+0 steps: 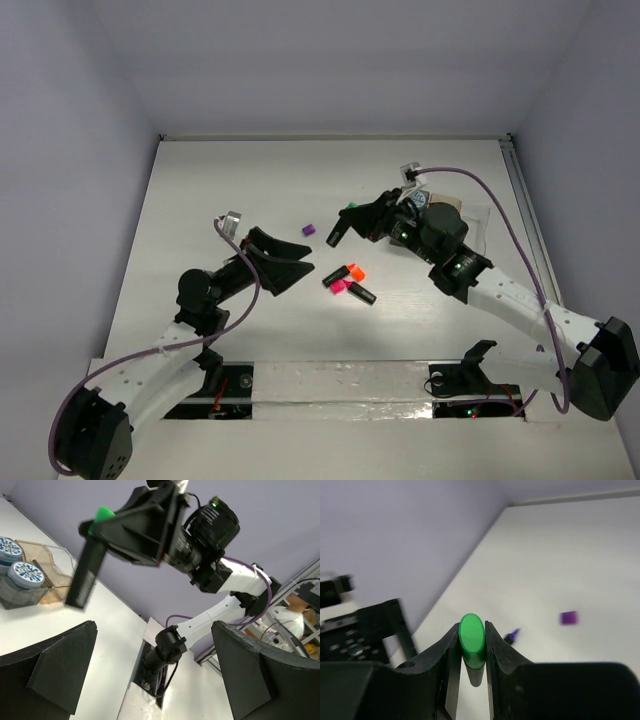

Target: Sort the stationery into containers

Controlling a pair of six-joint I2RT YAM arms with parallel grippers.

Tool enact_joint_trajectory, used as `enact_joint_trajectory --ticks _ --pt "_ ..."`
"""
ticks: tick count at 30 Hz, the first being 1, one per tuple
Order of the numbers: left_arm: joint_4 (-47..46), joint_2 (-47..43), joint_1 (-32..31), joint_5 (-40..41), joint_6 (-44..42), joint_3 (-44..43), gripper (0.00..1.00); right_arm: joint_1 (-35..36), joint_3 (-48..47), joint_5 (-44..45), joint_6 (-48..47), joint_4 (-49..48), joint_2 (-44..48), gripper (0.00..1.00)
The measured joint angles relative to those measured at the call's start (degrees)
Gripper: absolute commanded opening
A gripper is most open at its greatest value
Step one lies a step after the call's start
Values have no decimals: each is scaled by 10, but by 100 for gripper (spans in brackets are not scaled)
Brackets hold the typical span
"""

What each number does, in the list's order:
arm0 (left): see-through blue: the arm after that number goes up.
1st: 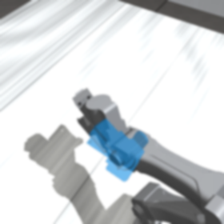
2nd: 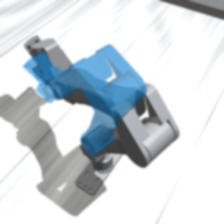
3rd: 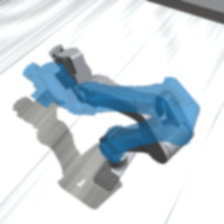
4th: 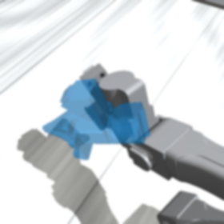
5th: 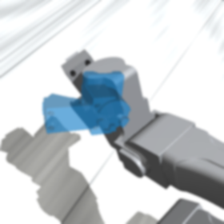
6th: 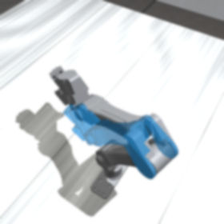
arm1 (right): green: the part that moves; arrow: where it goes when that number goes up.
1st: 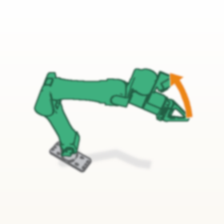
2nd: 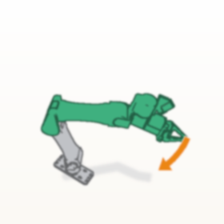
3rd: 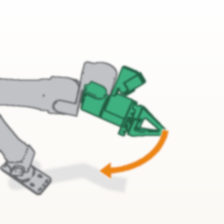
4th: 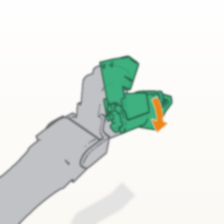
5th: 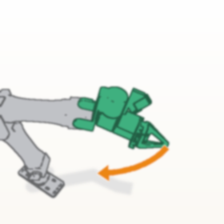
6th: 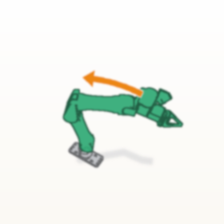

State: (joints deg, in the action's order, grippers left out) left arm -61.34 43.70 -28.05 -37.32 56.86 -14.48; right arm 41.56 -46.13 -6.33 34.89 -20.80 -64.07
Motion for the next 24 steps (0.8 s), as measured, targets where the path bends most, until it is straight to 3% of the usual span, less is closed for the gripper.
enact_joint_trajectory --ticks 5,10,18,24 --pt "89 -59 0 11 -41 -1 99 -87 -26 59 -43 130 28 6" --pt "178 -98 0 36 -81 -1 99 -209 -121 157 -81 325 23 6" --pt "223 -115 -27 60 -102 14 99 -350 -195 253 -126 511 -76 6" --pt "244 -120 -57 79 -120 19 83 -425 -210 264 -161 573 -187 5"
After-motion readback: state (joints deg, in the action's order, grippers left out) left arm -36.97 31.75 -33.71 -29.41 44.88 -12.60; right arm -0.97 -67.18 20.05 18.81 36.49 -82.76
